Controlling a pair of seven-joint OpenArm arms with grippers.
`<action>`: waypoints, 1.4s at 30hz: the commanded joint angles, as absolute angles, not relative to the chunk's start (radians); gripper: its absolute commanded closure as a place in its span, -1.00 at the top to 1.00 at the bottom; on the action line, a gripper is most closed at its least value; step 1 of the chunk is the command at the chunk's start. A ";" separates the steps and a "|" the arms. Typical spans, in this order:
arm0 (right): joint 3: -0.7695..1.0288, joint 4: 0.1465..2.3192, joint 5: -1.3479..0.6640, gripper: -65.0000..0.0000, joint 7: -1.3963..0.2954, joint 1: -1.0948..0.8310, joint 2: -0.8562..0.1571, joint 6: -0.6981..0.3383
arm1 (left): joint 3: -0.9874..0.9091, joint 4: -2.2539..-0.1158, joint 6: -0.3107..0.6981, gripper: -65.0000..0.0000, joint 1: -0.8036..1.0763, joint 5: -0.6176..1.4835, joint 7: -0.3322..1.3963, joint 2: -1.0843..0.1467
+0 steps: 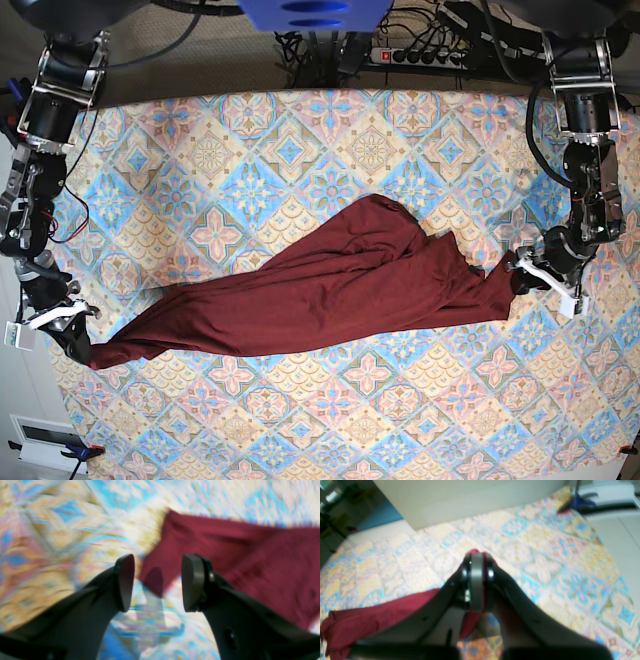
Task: Layout the t-shirt on the table in an organized manner, then fold the t-shirt properly
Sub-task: 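Hold the stretched shirt with both grippers and lay it flat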
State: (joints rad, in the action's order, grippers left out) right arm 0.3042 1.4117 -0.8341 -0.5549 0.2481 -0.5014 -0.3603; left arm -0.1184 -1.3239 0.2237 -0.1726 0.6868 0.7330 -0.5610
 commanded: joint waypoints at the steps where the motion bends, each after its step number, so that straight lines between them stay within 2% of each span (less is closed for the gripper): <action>1: 0.320 1.451 -0.855 -1.00 -0.513 0.268 -0.526 -0.371 | -0.111 -1.374 0.225 -0.07 -0.185 0.694 0.705 -0.581; 6: 0.323 1.486 -0.854 -1.00 -0.518 0.242 -0.524 -0.371 | 0.001 -1.420 0.225 -0.07 -0.179 0.684 0.702 -0.536; 12: 0.325 1.532 -0.854 -1.00 -0.515 0.165 -0.522 -0.371 | 0.048 -1.359 0.225 -0.07 -0.229 0.667 0.702 -0.449; 20: 0.325 1.558 -0.854 -1.00 -0.518 0.142 -0.522 -0.371 | 0.056 -1.265 0.225 -0.08 -0.289 0.453 0.702 -0.306; 23: 0.326 1.563 -0.854 -1.00 -0.518 0.134 -0.522 -0.371 | 0.056 -1.265 0.225 -0.25 -0.292 0.400 0.702 -0.289; 27: 0.354 1.563 -0.854 -1.00 -0.518 0.125 -0.522 -0.371 | 0.045 -1.264 0.220 -0.96 -0.321 0.374 0.685 -0.274; 28: 0.354 1.563 -0.854 -1.00 -0.518 0.125 -0.522 -0.371 | 0.033 -1.264 0.216 -1.00 -0.323 0.374 0.657 -0.275; 31: 0.354 1.555 -0.854 -1.00 -0.518 0.127 -0.522 -0.371 | -0.033 -1.264 0.216 -0.93 -0.358 0.372 0.616 -0.291; 33: 0.354 1.550 -0.854 -1.00 -0.518 0.130 -0.522 -0.371 | -0.064 -1.257 0.216 -1.00 -0.395 0.372 0.619 -0.295; 42: 0.343 1.549 -0.854 -1.00 -0.519 0.128 -0.522 -0.371 | -0.131 -1.070 0.216 -1.00 -0.607 0.383 0.596 -0.381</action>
